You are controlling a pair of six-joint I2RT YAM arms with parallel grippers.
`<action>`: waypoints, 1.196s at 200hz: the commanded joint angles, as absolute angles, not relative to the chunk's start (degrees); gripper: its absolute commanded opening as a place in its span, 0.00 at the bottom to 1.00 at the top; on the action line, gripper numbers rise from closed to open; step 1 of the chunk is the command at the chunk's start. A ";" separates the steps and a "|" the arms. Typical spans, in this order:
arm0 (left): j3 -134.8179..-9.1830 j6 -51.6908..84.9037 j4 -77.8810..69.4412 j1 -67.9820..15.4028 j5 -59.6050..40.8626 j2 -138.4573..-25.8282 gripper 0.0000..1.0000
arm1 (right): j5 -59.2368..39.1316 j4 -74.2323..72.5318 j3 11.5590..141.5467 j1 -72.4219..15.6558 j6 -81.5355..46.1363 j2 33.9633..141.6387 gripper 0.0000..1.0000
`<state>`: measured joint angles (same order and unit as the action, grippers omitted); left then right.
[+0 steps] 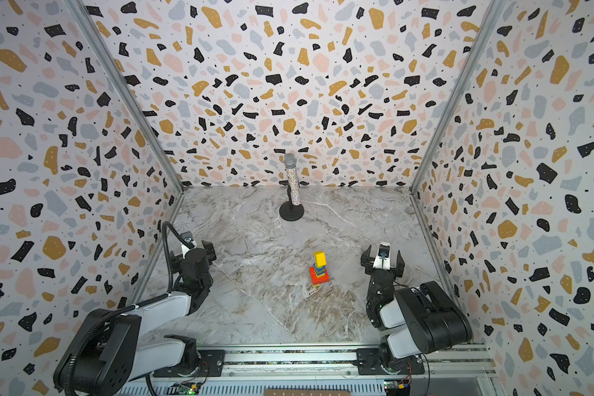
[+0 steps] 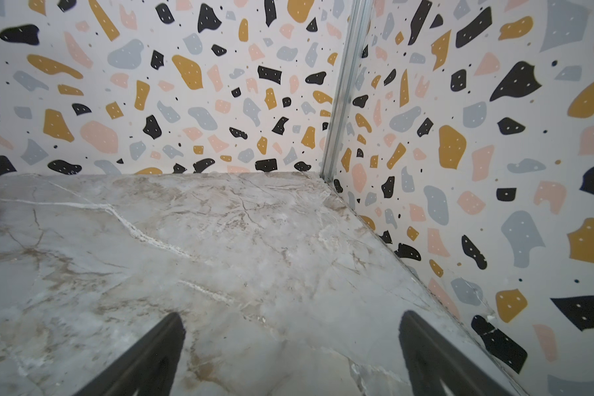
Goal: Build the wood block tower
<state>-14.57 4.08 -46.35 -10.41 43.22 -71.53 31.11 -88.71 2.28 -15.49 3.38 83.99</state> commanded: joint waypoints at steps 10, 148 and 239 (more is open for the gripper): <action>-11.79 3.90 -60.81 -10.20 43.17 -72.71 1.00 | 26.18 -105.96 -4.43 -17.07 6.97 85.03 0.99; -34.58 2.74 -34.11 -7.56 33.43 -91.14 1.00 | 8.66 -75.64 10.81 -5.63 -0.34 86.58 0.99; -21.93 0.16 -50.20 -5.53 21.34 -82.17 1.00 | 9.14 -75.67 10.46 -5.91 -0.25 86.45 0.99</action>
<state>-23.81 -1.26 -33.80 -6.70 20.53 -84.31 9.56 -76.20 10.50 -5.65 0.47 87.33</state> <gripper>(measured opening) 0.998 0.991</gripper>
